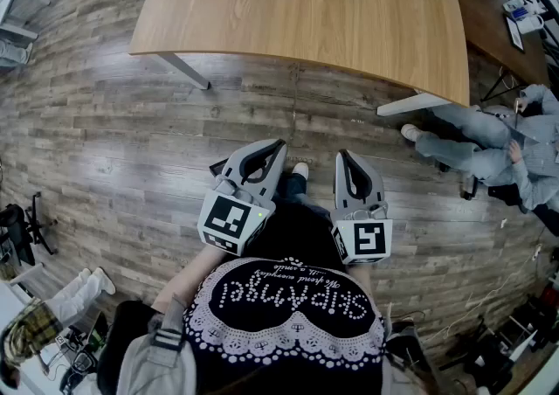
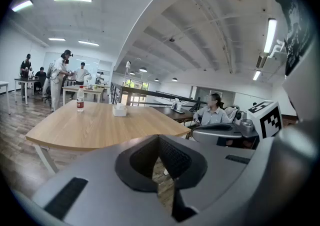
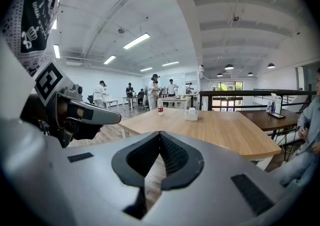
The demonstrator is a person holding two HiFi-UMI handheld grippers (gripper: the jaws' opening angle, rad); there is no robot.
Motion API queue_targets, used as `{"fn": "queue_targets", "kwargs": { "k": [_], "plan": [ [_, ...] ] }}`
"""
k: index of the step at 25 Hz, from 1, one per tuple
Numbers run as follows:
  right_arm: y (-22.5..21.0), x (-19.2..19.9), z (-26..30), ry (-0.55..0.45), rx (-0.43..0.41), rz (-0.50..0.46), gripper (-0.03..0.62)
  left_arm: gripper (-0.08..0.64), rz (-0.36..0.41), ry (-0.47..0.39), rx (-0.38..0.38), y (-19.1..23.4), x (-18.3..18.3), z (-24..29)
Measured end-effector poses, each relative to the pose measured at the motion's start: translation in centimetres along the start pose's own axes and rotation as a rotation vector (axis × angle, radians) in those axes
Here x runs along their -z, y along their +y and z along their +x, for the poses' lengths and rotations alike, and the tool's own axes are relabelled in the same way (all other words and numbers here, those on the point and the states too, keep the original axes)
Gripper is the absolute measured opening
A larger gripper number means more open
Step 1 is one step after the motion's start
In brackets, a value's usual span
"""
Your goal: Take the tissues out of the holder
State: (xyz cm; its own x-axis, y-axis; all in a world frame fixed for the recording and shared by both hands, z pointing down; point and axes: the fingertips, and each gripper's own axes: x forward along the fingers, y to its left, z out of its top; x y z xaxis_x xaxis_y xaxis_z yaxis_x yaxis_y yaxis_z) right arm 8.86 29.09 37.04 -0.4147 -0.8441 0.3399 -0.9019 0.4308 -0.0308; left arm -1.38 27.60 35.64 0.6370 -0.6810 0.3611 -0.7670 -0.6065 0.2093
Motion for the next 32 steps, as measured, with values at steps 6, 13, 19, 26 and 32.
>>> {"fn": "queue_targets", "kwargs": {
  "k": [6,13,19,26,32],
  "plan": [
    [0.1,0.2,-0.9,0.001,0.016,0.021,0.009,0.006,0.0,0.006,0.005,-0.6,0.2,-0.5],
    [0.1,0.4,-1.2,-0.002,0.005,0.008,0.009,0.006,0.002,0.009,0.006,-1.1,0.4,-0.5],
    [0.2,0.1,-1.2,-0.019,-0.012,-0.002,0.009,0.006,-0.001,0.0,-0.006,-0.9,0.3,-0.5],
    [0.1,-0.3,-0.8,-0.048,-0.048,0.006,0.009,0.006,0.003,-0.007,-0.016,-0.8,0.1,0.0],
    [-0.7,-0.4,-1.0,-0.057,-0.044,0.03,0.009,0.006,0.012,-0.008,-0.019,-1.1,-0.2,0.3]
  ]
}}
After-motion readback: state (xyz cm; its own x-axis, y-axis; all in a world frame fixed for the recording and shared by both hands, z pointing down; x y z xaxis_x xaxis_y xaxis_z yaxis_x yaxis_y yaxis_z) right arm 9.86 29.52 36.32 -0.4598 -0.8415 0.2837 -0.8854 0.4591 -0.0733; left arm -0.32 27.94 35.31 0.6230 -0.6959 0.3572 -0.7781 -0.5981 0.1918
